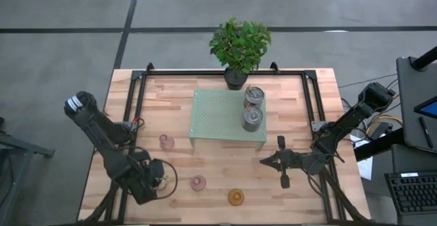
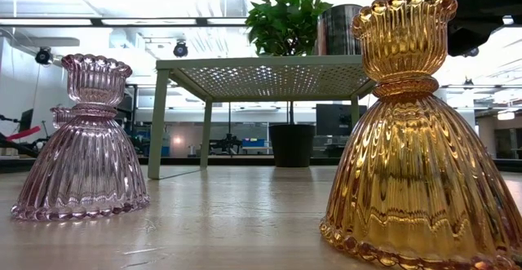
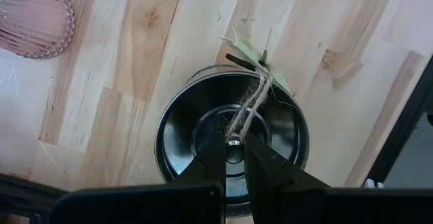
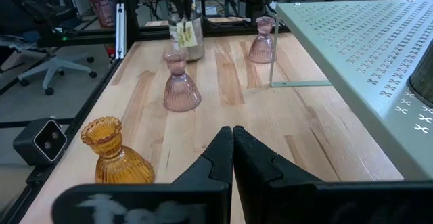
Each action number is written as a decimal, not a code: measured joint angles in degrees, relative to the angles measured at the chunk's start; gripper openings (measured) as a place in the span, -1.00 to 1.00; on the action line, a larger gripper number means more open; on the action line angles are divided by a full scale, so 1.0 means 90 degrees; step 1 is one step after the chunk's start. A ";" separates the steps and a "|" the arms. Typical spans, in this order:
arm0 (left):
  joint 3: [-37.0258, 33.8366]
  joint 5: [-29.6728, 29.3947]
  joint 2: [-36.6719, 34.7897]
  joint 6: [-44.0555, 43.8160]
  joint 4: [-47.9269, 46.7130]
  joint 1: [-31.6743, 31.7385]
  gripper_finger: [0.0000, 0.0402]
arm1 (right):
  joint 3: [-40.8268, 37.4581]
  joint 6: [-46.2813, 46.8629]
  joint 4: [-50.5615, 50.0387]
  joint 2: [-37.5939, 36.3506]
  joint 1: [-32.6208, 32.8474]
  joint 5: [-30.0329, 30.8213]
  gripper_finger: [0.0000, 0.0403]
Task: Pick & Place candle stick holders
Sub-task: Put the silver candle on the shelf
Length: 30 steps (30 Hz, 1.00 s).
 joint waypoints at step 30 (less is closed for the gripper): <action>0.1085 0.0231 -0.0757 0.1543 -0.0857 0.1533 -0.90 | -0.0002 -0.0024 -0.0005 0.0002 -0.0001 -0.0002 -0.96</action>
